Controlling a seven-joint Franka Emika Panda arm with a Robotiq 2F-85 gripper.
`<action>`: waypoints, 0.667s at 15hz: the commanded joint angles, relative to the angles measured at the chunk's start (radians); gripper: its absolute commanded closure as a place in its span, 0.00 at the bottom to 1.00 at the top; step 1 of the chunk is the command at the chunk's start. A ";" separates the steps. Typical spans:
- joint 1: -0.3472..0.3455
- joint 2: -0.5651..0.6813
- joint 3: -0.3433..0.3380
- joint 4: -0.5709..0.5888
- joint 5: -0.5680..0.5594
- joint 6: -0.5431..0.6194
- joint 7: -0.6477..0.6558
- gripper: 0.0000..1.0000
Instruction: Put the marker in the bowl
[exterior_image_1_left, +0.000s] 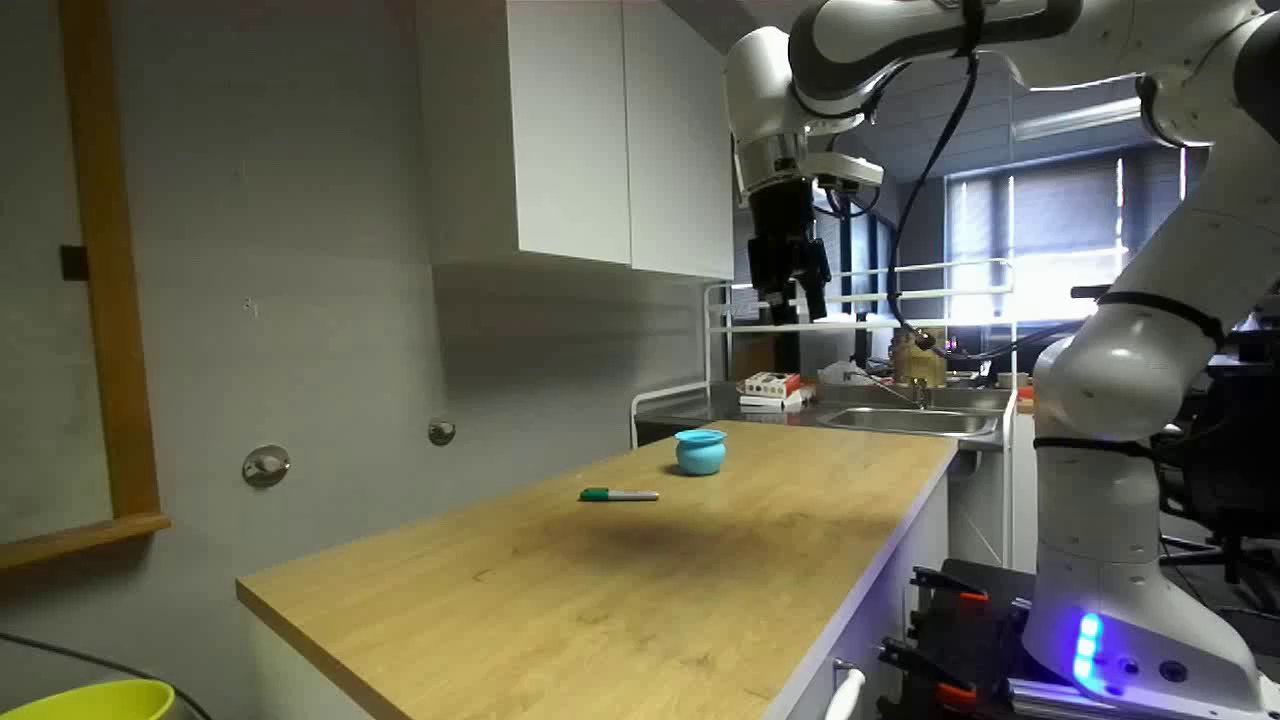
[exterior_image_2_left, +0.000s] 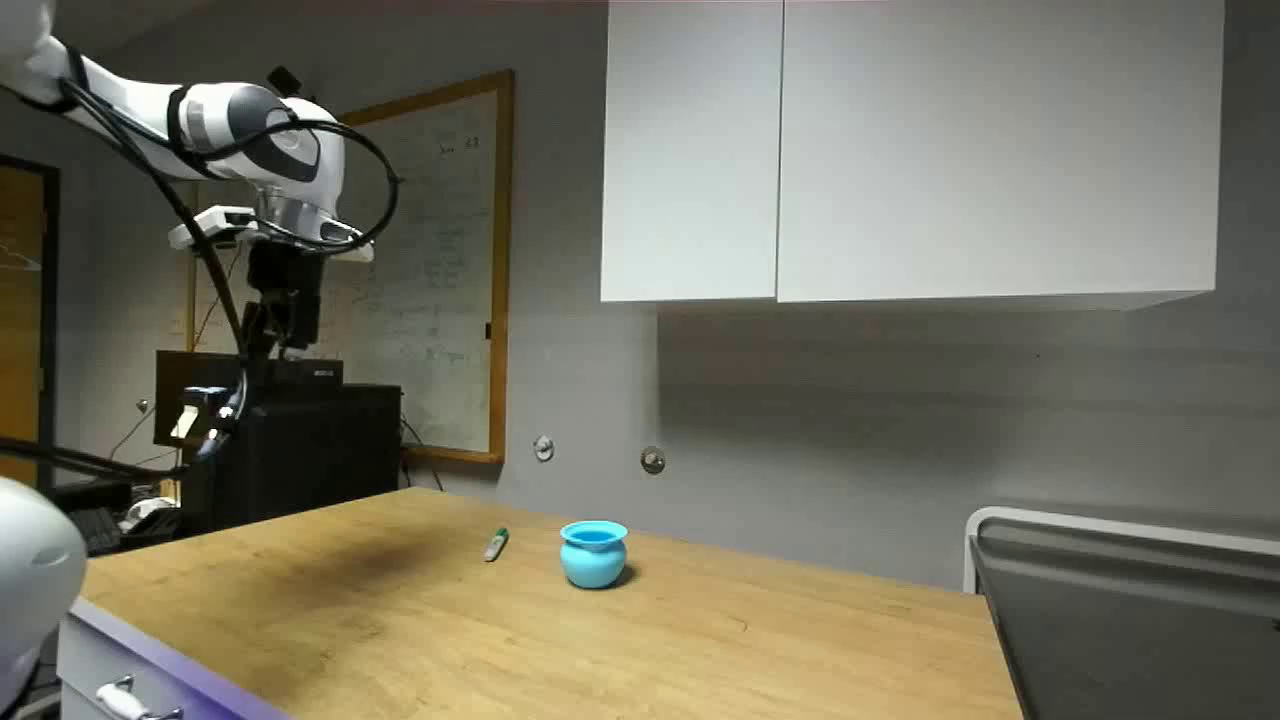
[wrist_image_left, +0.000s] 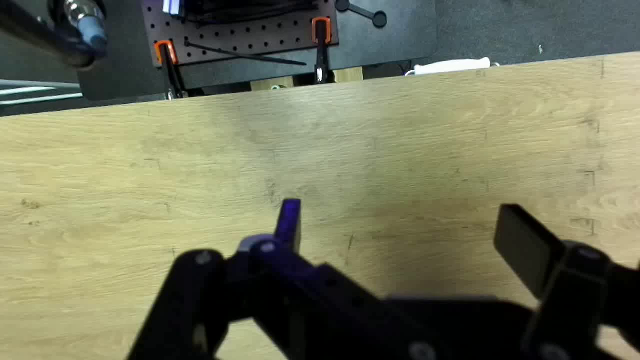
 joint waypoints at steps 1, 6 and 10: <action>-0.002 0.001 0.001 0.003 0.000 -0.003 0.000 0.00; -0.002 0.001 0.001 0.003 0.000 -0.003 0.000 0.00; -0.009 0.029 -0.003 0.013 -0.004 0.002 -0.003 0.00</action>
